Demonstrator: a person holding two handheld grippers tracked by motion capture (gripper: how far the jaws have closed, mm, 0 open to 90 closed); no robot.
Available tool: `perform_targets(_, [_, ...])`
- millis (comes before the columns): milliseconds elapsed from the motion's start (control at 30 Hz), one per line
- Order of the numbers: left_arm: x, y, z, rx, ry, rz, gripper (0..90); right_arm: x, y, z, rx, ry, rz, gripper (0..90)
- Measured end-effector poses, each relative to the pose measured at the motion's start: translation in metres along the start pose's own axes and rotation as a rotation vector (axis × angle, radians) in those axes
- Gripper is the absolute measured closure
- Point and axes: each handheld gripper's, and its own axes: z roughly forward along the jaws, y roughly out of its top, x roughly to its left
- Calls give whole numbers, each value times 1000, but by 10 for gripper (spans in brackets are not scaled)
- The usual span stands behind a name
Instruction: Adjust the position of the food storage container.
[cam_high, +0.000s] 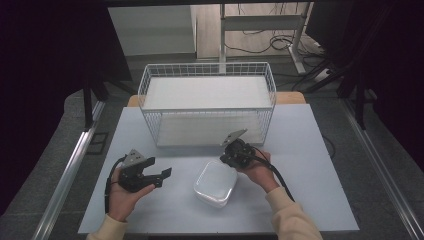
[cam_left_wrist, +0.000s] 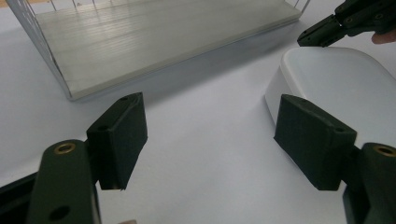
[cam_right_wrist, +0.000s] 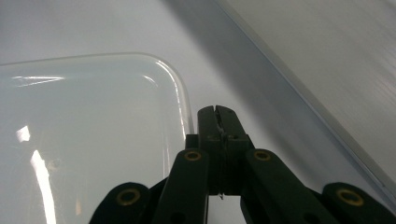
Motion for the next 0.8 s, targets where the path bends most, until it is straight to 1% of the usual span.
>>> perform_targets(67, [0,0,0,0,1,0,250,0,0,0,1,-1,1,900])
perform_targets(200, [2,0,-2,-3,3,-5,250,1,0,-7,-21,-10,5,900])
perform_targets(233, [3,0,-3,-6,5,-5,250,3,0,-14,-42,-10,10,900])
perform_targets(267, [3,0,-3,-6,5,-5,250,3,0,-14,-42,-10,10,900])
perform_targets(367, [5,0,-5,-12,9,-8,250,7,0,-25,-66,-18,12,900])
perform_targets(400, [5,0,-6,-14,8,-11,250,10,-2,-34,-85,-24,20,900])
perform_targets(433, [6,0,-7,-16,11,-15,250,11,-4,-38,-91,-27,21,900])
perform_targets(533, [8,0,-8,-20,14,-21,251,16,-16,-51,-97,-36,59,900])
perform_targets(633, [8,0,-8,-19,14,-21,251,20,-37,-59,-72,-52,113,900])
perform_targets(667, [8,0,-8,-18,14,-21,251,21,-44,-60,-55,-59,126,900])
perform_targets(700, [8,0,-8,-18,14,-21,251,21,-44,-60,-55,-59,126,900])
perform_targets(733, [8,0,-8,-17,13,-20,251,23,-59,-60,-36,-51,175,900])
perform_targets(767, [7,0,-9,-18,13,-20,251,23,-63,-58,-29,-45,188,900])
perform_targets(800, [7,0,-9,-18,13,-20,251,23,-63,-58,-29,-45,188,900])
